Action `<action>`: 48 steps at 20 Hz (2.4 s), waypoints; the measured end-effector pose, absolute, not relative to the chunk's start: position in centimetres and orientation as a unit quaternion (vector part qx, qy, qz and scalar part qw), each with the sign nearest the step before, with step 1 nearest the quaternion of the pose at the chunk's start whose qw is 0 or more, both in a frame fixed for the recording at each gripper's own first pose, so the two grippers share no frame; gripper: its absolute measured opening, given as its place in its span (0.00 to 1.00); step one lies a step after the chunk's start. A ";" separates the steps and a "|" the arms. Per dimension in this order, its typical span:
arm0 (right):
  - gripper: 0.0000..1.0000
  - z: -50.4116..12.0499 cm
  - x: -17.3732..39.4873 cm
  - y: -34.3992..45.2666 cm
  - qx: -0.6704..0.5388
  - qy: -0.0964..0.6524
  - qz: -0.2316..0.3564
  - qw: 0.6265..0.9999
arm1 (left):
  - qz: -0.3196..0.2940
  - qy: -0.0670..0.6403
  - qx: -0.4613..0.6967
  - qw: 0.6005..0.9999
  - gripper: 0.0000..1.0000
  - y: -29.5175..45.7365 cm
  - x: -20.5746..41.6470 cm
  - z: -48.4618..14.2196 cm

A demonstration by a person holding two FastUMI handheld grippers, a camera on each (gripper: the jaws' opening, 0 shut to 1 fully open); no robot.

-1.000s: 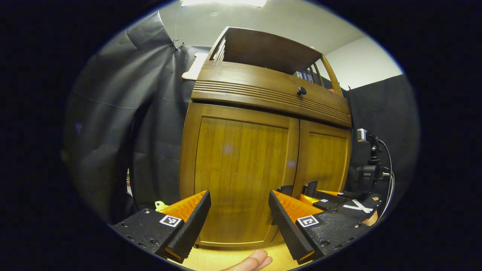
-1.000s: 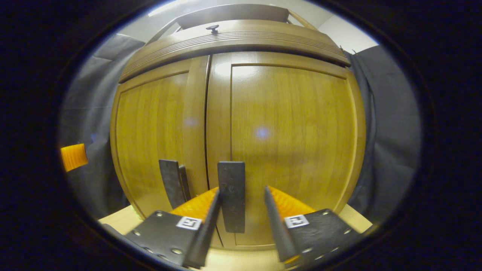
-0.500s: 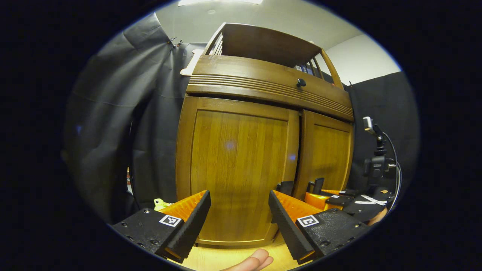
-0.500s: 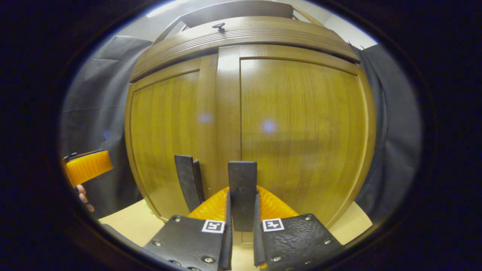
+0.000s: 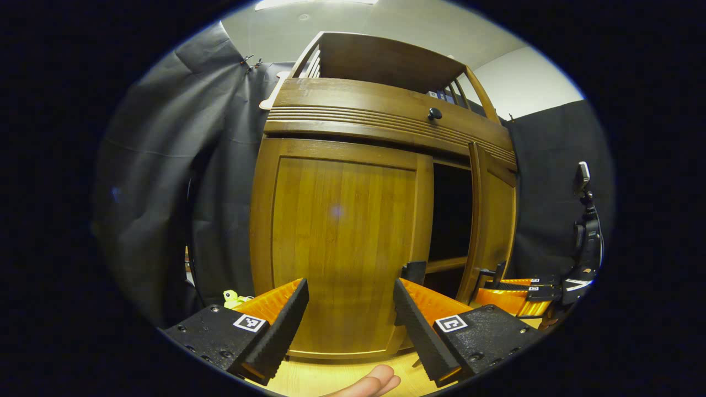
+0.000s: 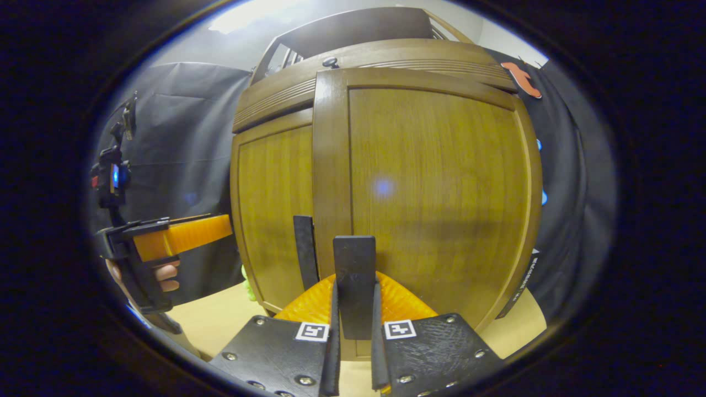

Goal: Open the right door of the double-door shoe cabinet with the right hand, and open the left door with the left hand.

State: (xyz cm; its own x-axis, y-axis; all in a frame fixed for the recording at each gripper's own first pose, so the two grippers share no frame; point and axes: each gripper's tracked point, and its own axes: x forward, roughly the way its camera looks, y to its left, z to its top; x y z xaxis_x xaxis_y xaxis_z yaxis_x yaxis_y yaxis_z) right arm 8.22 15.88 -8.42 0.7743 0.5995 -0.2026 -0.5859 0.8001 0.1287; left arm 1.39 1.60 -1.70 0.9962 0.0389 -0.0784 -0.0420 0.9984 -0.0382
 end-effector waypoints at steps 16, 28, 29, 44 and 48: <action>0.22 -7.6 1.6 6.4 0.066 0.093 0.382 0.917 | 0.006 0.048 0.007 0.999 0.92 -1.4 1.0 -3.0; 0.22 -7.1 0.1 -3.3 0.069 0.080 0.339 0.935 | -0.029 0.028 0.048 0.998 0.96 -5.0 1.2 -2.7; 0.22 -7.1 0.3 -4.1 0.066 0.080 0.330 0.938 | -0.029 0.026 0.042 0.998 0.96 -5.1 1.2 -2.6; 0.15 -7.3 4.1 -13.8 0.039 0.052 0.177 0.982 | -0.037 0.050 0.013 0.998 0.97 -5.3 2.9 -4.6; 0.33 -7.0 4.0 -15.5 0.004 0.037 0.138 0.990 | -0.013 0.020 0.008 1.000 0.96 -4.3 4.4 -3.2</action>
State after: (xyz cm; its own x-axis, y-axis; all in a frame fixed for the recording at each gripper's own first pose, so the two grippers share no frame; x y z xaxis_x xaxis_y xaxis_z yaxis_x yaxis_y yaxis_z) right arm 3.96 -15.53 -7.05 0.9594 0.2728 -0.0714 -0.2722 0.9621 0.0181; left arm 4.36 -4.33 -3.18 0.9989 -0.0250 -0.0404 0.0257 0.9996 0.0152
